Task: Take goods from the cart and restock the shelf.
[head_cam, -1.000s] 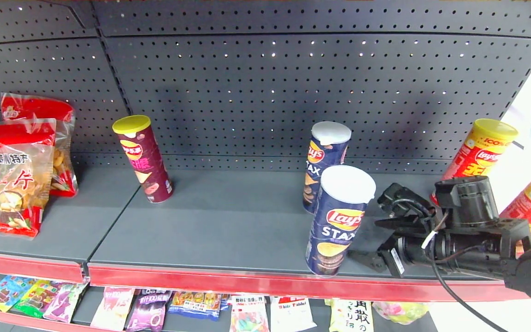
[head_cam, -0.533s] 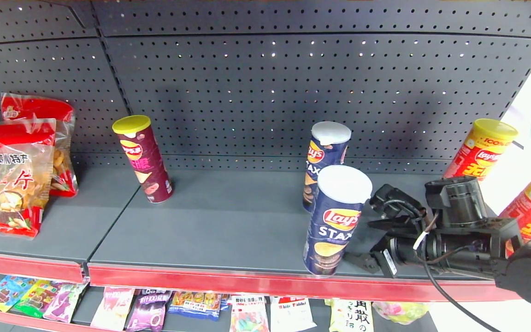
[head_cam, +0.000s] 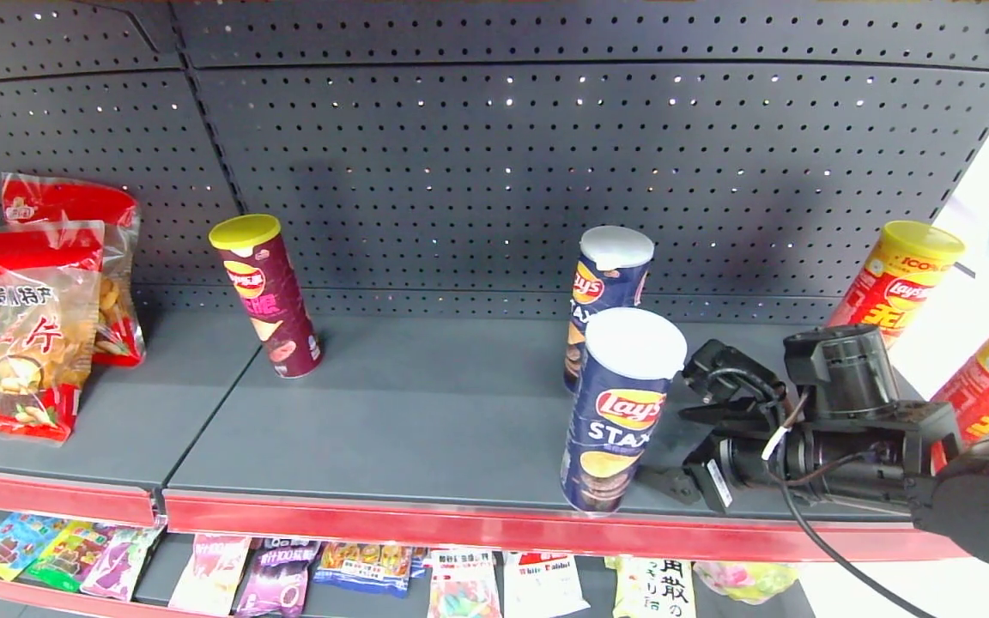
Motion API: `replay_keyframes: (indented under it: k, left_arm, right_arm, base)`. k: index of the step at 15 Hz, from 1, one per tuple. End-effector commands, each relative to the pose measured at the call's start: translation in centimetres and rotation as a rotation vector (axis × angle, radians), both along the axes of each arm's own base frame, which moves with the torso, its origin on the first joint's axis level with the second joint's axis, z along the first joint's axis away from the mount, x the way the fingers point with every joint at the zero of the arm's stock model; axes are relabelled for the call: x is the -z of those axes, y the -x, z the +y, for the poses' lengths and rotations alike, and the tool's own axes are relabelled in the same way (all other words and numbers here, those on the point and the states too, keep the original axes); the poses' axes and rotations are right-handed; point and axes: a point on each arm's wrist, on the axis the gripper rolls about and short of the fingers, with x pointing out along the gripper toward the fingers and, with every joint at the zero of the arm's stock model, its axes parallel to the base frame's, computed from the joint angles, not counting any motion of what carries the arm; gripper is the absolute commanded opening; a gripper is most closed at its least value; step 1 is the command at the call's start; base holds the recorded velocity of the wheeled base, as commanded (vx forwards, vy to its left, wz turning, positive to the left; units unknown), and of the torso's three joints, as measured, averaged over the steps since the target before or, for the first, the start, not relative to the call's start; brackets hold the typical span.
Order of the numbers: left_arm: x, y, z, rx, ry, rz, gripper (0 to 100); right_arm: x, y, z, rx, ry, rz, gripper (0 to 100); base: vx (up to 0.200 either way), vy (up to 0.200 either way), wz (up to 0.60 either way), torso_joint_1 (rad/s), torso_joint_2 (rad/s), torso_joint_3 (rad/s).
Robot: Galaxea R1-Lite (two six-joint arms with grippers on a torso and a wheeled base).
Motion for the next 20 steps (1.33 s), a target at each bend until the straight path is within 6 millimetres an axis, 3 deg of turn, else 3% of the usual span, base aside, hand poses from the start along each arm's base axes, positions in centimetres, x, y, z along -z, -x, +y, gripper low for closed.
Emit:
replay_keyframes:
  k: [1, 9, 13, 15, 20]
  left_arm:
    - [0.0, 0.0, 0.0, -0.001, 0.0, 0.001, 100]
    - [0.0, 0.0, 0.0, -0.001, 0.0, 0.001, 100]
    - [0.0, 0.0, 0.0, -0.001, 0.0, 0.001, 100]
    - [0.0, 0.0, 0.0, -0.001, 0.0, 0.001, 100]
    - [0.0, 0.0, 0.0, -0.001, 0.0, 0.001, 100]
  right_arm:
    - [0.0, 0.0, 0.1, -0.004, -0.001, -0.002, 100]
    - [-0.3, 0.1, 0.0, 0.001, -0.009, -0.007, 100]
    - [-2.6, 1.9, -0.8, 0.001, -0.039, -0.084, 100]
    - [-3.5, 4.3, -1.8, 0.001, -0.054, -0.12, 100]
    - [-2.8, 8.5, -3.6, -0.003, -0.056, -0.119, 100]
  base:
    - [0.0, 0.0, 0.0, 0.0, 0.0, 0.0]
    - [0.0, 0.0, 0.0, 0.0, 0.0, 0.0]
    - [0.0, 0.0, 0.0, 0.0, 0.0, 0.0]
    - [0.0, 0.0, 0.0, 0.0, 0.0, 0.0]
    - [0.0, 0.0, 0.0, 0.0, 0.0, 0.0]
